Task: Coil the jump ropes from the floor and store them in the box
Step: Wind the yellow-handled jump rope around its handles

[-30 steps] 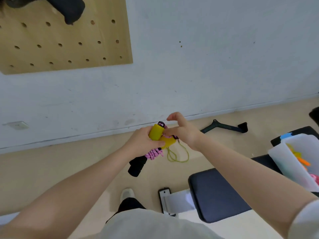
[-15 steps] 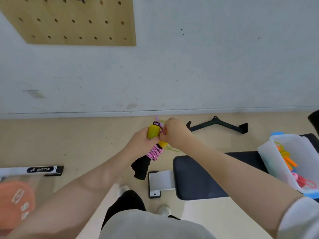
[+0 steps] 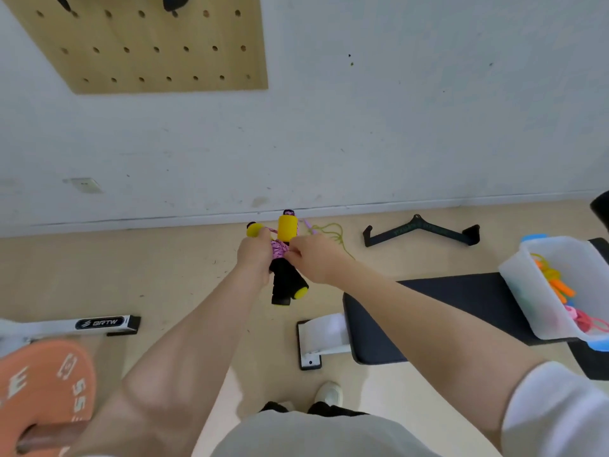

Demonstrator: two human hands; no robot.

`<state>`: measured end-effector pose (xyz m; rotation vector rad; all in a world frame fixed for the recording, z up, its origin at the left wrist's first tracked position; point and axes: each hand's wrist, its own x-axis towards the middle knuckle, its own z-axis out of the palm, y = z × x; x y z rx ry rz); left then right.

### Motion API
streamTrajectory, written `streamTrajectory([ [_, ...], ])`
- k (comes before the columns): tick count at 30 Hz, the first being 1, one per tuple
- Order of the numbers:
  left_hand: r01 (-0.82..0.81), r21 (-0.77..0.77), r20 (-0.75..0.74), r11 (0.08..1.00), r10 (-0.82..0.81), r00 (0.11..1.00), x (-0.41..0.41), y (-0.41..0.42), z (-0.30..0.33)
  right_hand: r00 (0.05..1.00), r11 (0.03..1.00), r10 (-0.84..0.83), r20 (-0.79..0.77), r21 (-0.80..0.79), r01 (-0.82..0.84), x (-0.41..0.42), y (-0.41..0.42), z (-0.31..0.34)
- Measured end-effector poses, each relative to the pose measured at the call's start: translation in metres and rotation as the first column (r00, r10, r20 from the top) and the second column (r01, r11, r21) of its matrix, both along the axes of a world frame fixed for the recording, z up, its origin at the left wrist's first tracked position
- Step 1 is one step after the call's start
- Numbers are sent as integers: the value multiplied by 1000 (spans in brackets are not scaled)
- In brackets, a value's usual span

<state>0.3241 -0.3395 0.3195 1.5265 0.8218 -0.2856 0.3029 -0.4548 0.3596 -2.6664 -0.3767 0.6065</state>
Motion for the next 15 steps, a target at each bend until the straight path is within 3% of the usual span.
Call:
streamTrajectory([
  [9,-109,-211,-11,971,109,994,-18,3,9,989,975,-124,-76,175,136,-29,-7,-3],
  [12,-26,-305,30,952,37,999,-25,-3,11,984,982,-174,-30,68,175,-36,-15,1],
  [15,121,-290,135,949,-85,987,-31,-13,14,957,957,-290,-4,30,290,-37,-23,-7],
])
